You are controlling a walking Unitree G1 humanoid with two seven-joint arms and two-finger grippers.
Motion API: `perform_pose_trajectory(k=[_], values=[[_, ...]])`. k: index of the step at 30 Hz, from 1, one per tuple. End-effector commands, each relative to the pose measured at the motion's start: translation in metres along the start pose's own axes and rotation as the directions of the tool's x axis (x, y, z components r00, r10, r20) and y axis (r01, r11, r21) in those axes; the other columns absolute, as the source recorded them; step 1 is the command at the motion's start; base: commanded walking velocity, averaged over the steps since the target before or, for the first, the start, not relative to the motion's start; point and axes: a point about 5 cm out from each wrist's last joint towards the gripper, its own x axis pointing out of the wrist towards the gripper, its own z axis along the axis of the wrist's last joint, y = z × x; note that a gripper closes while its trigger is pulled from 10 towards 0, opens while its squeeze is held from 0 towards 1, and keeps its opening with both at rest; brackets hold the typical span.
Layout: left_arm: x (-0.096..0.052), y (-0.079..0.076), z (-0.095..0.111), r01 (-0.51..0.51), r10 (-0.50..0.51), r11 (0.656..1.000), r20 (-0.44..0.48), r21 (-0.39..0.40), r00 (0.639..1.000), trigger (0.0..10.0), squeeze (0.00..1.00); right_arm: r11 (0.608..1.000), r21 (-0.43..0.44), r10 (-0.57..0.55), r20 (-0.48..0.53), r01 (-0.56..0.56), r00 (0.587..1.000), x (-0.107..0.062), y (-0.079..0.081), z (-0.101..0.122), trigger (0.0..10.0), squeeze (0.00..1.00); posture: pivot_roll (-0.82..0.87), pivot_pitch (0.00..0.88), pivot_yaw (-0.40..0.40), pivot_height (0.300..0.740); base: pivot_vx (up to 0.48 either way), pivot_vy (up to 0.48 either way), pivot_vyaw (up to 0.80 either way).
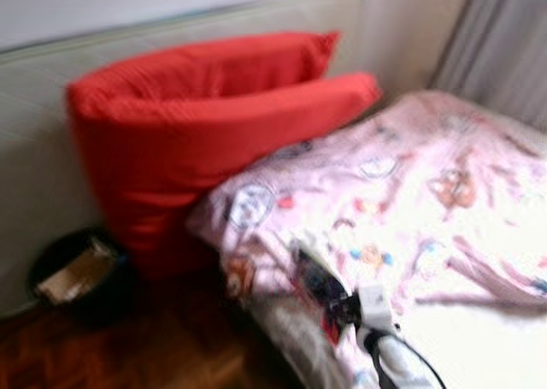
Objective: Clean up the room
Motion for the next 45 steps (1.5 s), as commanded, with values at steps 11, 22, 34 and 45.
perform_pose_trajectory(k=[11,22,34,45], values=[[-0.0020,0.0063,-0.0064,-0.012,0.012,1.000,-0.021,0.012,1.000,10.0,0.00,1.000,0.022,-0.014,0.052,0.013,0.999,0.0018,-0.0015,0.0088,10.0,0.00,0.03,0.150,0.038,0.740,0.000,0.000,-0.78],[-0.0021,0.0065,-0.0063,-0.020,0.020,1.000,-0.016,0.004,1.000,10.0,0.00,1.000,0.025,-0.018,0.054,0.017,0.998,0.0020,-0.0017,0.0095,10.0,0.00,0.03,0.150,0.038,0.740,0.000,-0.095,-0.78],[-0.0021,0.0066,-0.0061,-0.019,0.019,1.000,-0.016,0.004,1.000,10.0,0.00,1.000,0.025,-0.007,0.052,0.006,0.999,0.0024,0.0013,0.0094,10.0,0.00,0.03,0.151,0.040,0.740,0.000,0.000,-0.78],[-0.0018,0.0063,-0.0052,-0.014,0.014,1.000,-0.013,0.003,1.000,10.0,0.00,1.000,0.026,-0.013,0.051,0.012,0.999,0.0028,0.0009,0.0097,10.0,0.00,0.03,0.149,0.041,0.740,0.000,0.000,-0.78]])
